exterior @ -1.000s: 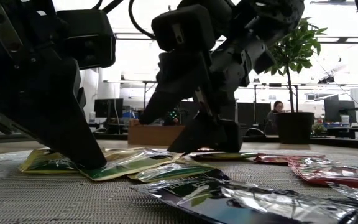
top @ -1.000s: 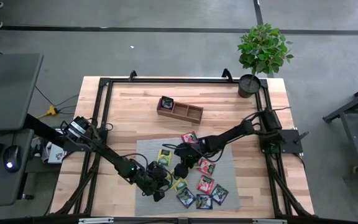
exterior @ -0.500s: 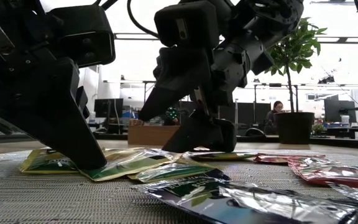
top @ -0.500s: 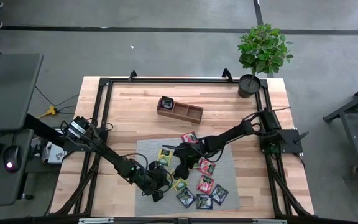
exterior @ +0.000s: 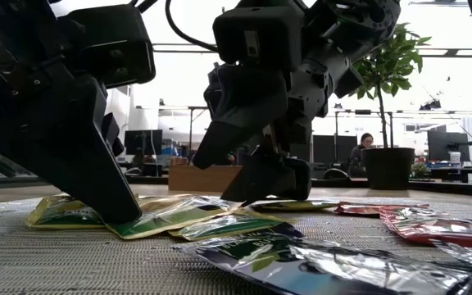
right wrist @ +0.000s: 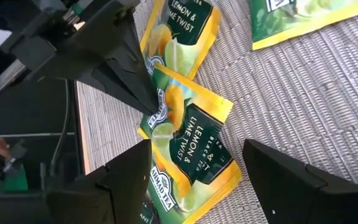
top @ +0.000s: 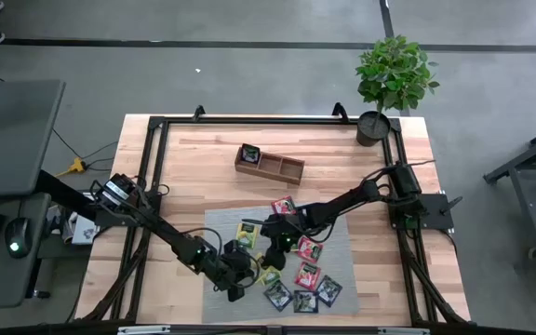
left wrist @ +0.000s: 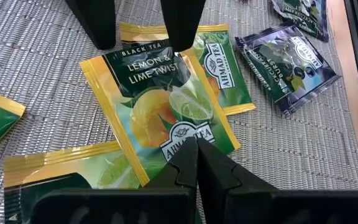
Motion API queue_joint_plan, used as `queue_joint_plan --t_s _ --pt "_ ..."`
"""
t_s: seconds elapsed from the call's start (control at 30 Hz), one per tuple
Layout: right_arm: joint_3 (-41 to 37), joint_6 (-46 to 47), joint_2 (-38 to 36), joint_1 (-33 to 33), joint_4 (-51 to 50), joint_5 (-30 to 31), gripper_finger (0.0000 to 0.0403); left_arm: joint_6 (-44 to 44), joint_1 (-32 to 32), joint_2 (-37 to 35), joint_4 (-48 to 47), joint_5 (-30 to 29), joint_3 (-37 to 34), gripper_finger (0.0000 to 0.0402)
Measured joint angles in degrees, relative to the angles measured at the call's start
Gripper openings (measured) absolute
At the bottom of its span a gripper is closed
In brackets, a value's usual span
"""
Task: Pick & Place Tea
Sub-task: Put the yellow tea bag into the middle section of the wooden organizer
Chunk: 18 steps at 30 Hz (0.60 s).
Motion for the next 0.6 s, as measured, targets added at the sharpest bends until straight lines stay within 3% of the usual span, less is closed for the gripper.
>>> queue_joint_plan --t_s 0.23,0.6 --pt "0.0 -3.9 0.0 -0.3 -0.1 -1.7 0.0252 4.1 0.1 0.0 0.3 2.6 0.0 0.0" --pt "0.0 -2.0 2.2 -0.4 3.1 -6.2 0.0252 8.3 3.4 0.0 1.5 7.3 0.1 0.0"
